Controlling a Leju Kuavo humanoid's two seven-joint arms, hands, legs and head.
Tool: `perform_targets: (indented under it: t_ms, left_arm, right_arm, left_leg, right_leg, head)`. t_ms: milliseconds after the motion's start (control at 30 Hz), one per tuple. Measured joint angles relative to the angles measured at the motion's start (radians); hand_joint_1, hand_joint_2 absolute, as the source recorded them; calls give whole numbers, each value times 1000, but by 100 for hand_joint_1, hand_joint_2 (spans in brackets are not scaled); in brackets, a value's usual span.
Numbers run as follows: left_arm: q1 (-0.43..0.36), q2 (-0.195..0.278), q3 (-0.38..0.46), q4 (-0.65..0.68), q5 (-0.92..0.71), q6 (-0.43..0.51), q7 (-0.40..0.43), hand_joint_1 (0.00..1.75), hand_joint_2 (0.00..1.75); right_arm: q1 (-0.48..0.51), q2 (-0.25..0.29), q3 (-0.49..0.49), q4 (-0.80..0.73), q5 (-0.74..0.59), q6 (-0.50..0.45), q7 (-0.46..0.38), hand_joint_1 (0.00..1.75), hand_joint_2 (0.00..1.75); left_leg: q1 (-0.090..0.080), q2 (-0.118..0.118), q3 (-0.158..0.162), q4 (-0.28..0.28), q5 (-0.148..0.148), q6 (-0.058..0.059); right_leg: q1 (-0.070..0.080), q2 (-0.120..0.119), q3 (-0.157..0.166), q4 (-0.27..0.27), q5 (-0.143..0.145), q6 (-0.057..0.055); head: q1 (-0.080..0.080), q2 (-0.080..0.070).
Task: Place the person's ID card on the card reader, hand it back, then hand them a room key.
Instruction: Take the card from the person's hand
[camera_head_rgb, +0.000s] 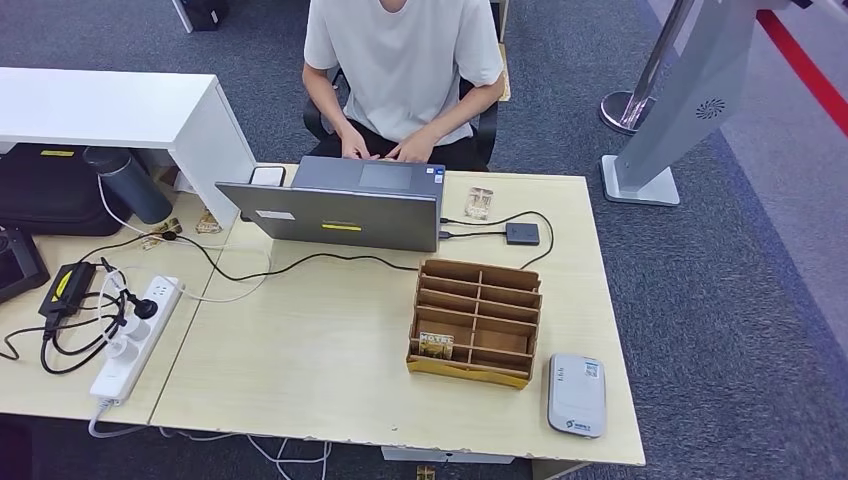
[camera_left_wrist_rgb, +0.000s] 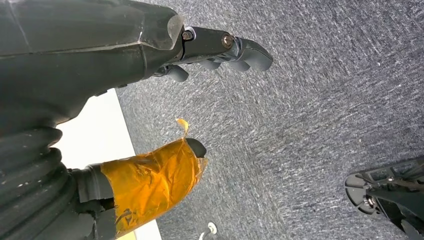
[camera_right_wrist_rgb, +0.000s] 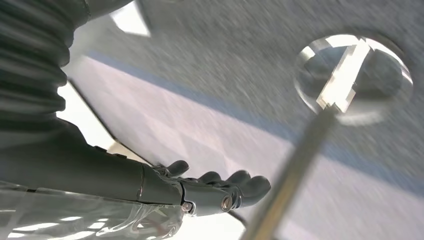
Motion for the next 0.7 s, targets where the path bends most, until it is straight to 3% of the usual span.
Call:
perform_targets:
  t_ms: [133, 433, 567, 700]
  left_arm:
    - [-1, -4, 0, 0, -1, 0, 0, 0, 175]
    - [-1, -7, 0, 0, -2, -3, 0, 0, 175]
    - [-3, -7, 1, 0, 0, -22, -4, 0, 0]
    - [-10, -3, 8, 0, 5, -65, -23, 0, 175]
  right_arm:
    - [-2, -1, -28, -144, 6, 65, -11, 0, 175]
    - [0, 0, -52, -290, -10, 65, -47, 0, 175]
    - [-11, -8, -9, -412, -82, 74, -49, 0, 175]
    - [-44, -42, 138, -532, -192, 46, 19, 0, 175]
  left_leg:
    - [0, 0, 0, 0, 0, 0]
    - [0, 0, 0, 0, 0, 0]
    - [0, 0, 0, 0, 0, 0]
    - [0, 2, 1, 0, 1, 0]
  right_leg:
    - [0, 0, 0, 0, 0, 0]
    - [0, 0, 0, 0, 0, 0]
    - [0, 0, 1, 0, 0, 0]
    - [0, 2, 1, 1, 2, 1]
  head:
    - [0, 0]
    - [0, 0]
    - [0, 0]
    - [0, 0]
